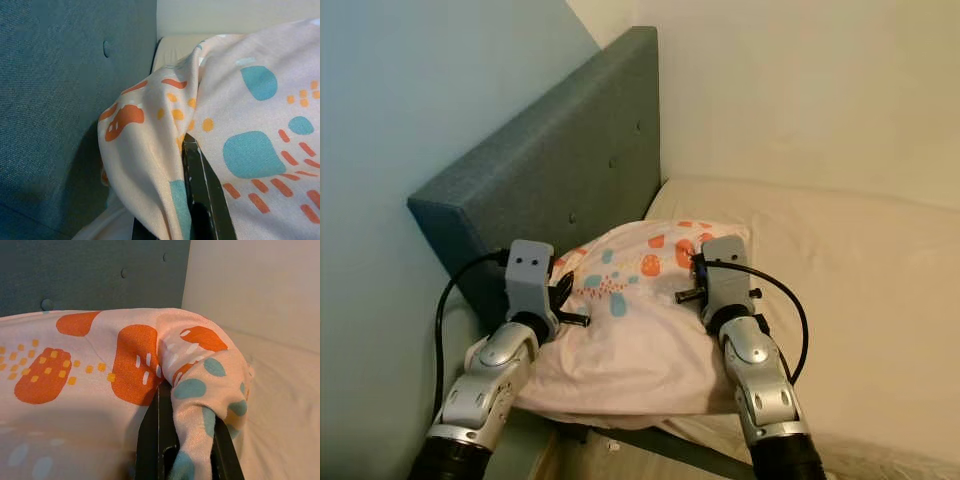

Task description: Clean up the room

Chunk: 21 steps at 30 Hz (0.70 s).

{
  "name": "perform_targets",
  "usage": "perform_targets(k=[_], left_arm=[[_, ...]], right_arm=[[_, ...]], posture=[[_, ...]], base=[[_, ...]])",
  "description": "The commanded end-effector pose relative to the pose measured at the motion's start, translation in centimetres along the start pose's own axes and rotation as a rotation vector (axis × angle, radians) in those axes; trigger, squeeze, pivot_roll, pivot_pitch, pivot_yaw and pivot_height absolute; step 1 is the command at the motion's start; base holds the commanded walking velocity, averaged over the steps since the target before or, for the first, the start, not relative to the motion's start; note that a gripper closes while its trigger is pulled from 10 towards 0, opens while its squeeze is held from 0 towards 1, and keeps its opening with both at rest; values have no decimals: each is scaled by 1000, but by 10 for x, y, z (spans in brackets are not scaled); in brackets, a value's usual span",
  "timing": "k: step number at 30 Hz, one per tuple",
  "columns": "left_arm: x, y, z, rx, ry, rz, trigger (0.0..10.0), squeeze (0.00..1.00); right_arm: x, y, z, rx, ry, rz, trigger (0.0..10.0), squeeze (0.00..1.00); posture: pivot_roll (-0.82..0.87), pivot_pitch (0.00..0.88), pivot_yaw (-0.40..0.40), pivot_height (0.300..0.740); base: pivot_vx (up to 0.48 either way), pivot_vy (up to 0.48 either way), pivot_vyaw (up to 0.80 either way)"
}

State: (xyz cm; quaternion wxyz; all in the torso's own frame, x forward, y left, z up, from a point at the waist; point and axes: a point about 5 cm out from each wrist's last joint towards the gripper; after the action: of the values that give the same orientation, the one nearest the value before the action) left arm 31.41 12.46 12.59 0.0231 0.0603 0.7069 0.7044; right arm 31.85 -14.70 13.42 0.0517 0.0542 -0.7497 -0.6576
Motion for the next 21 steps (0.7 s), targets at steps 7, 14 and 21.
perform_targets(k=[7, 14, 21], left_arm=[[1, 8, 11, -24, 45, -45, 10000, 0], [0, 9, 8, -29, 34, -55, 10000, 0], [0, 9, 7, -31, 30, -57, 10000, 0]], right_arm=[[2, 10, -14, -2, -81, -68, 10000, 0], [2, 11, -14, -9, -81, -71, 10000, 0], [2, 11, -15, -12, -83, -71, 10000, 0]], posture=[[-131, 62, 44, 642], [-133, 59, 44, 612], [-134, 57, 45, 582]], base=[[0, 0, 0], [0, 0, 0], [0, 0, 0]])
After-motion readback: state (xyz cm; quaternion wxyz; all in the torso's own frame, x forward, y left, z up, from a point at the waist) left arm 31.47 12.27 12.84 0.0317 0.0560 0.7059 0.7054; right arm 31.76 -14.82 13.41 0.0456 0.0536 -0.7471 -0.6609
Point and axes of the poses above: a point about 5 cm out from each wrist's last joint towards the gripper, its own x axis pointing back from the gripper into the wrist, its own y axis along the axis of the wrist's last joint, z = x × y, and after that the axes turned 1 degree about -x, right-handed
